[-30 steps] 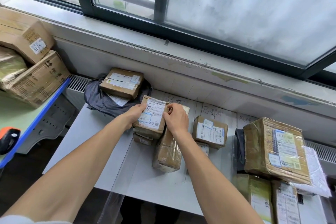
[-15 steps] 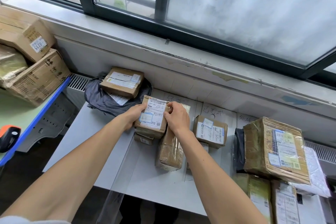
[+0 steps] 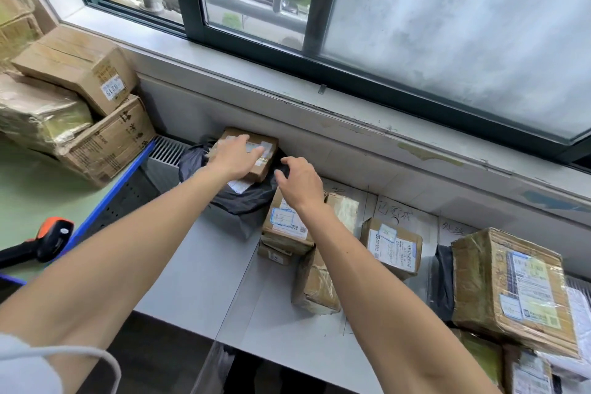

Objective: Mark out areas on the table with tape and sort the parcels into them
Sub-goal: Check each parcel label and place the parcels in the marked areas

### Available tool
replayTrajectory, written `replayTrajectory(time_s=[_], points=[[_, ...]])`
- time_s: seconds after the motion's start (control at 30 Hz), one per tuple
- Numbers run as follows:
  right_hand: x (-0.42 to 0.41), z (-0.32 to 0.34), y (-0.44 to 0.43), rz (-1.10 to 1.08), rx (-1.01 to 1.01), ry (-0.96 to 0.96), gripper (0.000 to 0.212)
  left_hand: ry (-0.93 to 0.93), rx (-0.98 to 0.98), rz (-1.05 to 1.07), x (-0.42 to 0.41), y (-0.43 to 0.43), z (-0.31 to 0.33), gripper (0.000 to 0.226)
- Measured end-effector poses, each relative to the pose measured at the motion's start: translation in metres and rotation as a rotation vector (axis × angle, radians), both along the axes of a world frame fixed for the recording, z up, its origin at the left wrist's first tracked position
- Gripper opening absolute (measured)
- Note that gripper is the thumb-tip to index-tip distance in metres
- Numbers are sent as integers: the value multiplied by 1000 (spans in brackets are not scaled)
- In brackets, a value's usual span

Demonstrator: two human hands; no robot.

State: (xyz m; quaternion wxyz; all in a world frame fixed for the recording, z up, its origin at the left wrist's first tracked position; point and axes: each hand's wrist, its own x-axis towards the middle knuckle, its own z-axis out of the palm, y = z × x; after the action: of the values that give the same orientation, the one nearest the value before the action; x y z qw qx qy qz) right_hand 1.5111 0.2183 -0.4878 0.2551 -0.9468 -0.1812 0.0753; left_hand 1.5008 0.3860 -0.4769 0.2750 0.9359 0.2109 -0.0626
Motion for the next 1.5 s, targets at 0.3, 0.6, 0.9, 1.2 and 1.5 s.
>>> replayTrajectory(time_s=[0.3, 0.6, 0.9, 1.2, 1.5], points=[[15, -3, 67, 198, -284, -90, 40, 94, 250, -82, 1, 46, -12, 64], [36, -40, 89, 251, -433, -55, 39, 217, 258, -113, 9, 65, -48, 61], [39, -62, 104, 74, -330, 257, 49, 206, -211, 220, 24, 69, -75, 69], [18, -60, 107, -202, -50, 354, 42, 75, -601, 758, 22, 89, -95, 63], [12, -61, 110, -683, 500, 716, 73, -148, -1014, 920, 11, 98, -94, 34]])
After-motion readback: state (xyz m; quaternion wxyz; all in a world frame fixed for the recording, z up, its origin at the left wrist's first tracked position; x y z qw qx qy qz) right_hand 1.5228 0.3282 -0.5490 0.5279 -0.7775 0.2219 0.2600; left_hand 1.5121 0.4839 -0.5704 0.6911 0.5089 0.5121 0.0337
